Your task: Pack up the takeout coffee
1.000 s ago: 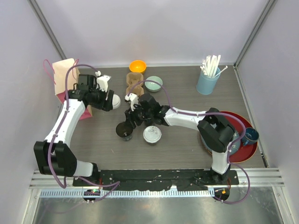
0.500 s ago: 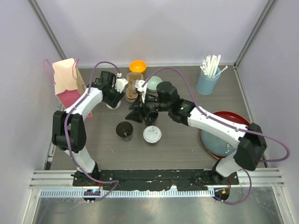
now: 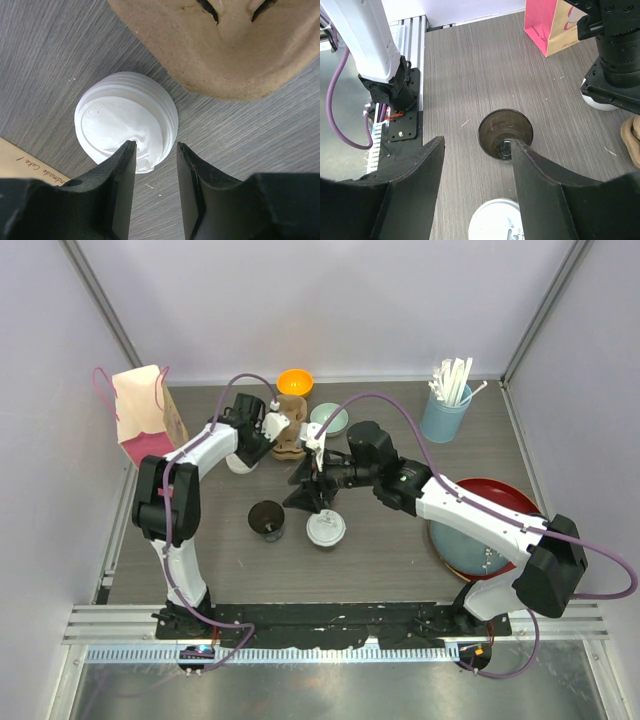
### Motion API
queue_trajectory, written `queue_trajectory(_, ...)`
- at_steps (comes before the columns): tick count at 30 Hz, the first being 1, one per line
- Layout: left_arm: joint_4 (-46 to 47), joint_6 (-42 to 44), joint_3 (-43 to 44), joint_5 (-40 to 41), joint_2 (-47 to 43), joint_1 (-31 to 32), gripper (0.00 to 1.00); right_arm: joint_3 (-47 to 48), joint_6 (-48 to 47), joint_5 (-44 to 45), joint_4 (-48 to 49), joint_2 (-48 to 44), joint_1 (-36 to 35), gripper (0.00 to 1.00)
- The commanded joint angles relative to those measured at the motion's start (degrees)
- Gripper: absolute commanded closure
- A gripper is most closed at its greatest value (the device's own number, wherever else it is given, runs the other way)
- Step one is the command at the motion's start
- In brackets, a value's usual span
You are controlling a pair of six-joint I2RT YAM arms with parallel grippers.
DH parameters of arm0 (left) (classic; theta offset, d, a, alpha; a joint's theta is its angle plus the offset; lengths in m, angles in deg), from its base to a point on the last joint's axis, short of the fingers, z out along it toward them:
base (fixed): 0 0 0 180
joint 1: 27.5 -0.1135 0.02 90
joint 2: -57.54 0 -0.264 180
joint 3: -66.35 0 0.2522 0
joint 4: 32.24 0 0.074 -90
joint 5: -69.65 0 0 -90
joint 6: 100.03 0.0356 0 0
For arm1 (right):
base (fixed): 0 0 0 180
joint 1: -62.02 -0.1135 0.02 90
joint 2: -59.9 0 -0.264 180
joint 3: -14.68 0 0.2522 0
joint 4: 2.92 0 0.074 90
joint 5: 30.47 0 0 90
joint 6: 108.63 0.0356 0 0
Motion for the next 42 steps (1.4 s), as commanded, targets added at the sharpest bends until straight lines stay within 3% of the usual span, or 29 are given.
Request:
queue_trajectory(1, 2.37, 0.99, 2.33, 1.45, 0.43, -0.17, 0.59, -0.18, -0.61, -1.34, 1.18, -0.94, 0.43, 0.39)
queue_trajectory(18, 1.14, 0.46, 3.91, 3.38, 4.22, -0.26, 0.69, -0.18, -0.69, -2.31, 0.04, -1.03, 0.78, 0.39)
queue_trajectory(28, -0.53, 0.11, 3.91, 2.94, 2.02, -0.26, 1.00, -0.01, -0.52, -3.01, -0.05, -1.03, 0.79, 0.39)
queue_trajectory(42, -4.58, -0.15, 5.67, 2.85, -1.76, -0.26, 1.00, -0.18, -0.60, -2.22, -1.63, -2.26, 0.79, 0.39)
